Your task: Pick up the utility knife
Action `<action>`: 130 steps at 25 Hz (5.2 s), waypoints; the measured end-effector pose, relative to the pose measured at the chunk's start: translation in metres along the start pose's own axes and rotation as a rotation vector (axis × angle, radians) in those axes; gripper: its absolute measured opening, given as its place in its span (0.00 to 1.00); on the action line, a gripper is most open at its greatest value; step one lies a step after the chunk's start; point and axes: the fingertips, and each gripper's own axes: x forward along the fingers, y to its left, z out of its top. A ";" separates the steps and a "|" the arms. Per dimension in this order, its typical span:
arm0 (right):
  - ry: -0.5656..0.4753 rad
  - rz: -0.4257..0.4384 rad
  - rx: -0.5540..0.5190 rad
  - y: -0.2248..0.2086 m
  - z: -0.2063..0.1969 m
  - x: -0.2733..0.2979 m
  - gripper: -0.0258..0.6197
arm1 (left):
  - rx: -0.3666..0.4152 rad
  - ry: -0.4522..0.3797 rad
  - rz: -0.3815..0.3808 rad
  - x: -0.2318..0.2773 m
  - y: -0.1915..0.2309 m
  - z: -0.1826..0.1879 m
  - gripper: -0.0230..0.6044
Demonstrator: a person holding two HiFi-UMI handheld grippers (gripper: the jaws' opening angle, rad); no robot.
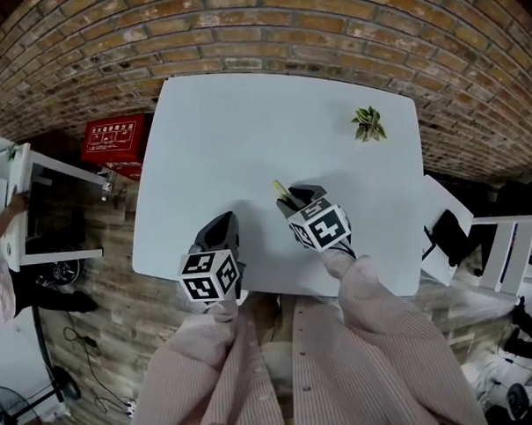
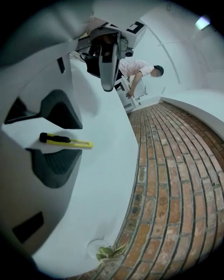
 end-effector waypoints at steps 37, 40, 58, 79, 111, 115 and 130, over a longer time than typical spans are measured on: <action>-0.134 -0.036 0.005 0.000 0.020 -0.026 0.12 | 0.067 -0.079 -0.051 -0.010 -0.016 0.028 0.02; -0.191 -0.025 0.034 0.001 0.025 -0.035 0.12 | 0.082 -0.099 -0.059 -0.013 -0.019 0.034 0.02; -0.500 0.019 0.165 0.012 0.061 -0.102 0.12 | 0.144 -0.248 -0.094 -0.039 -0.035 0.075 0.02; -0.827 -0.050 0.193 0.002 0.120 -0.200 0.12 | 0.220 -0.416 -0.123 -0.070 -0.055 0.143 0.02; -1.002 -0.215 0.158 -0.028 0.134 -0.294 0.12 | 0.329 -0.509 -0.098 -0.110 -0.058 0.197 0.02; -1.002 -0.235 0.145 -0.032 0.133 -0.295 0.12 | 0.330 -0.504 -0.097 -0.107 -0.057 0.195 0.02; -0.997 -0.271 0.139 -0.042 0.129 -0.295 0.12 | 0.362 -0.468 -0.088 -0.097 -0.059 0.191 0.02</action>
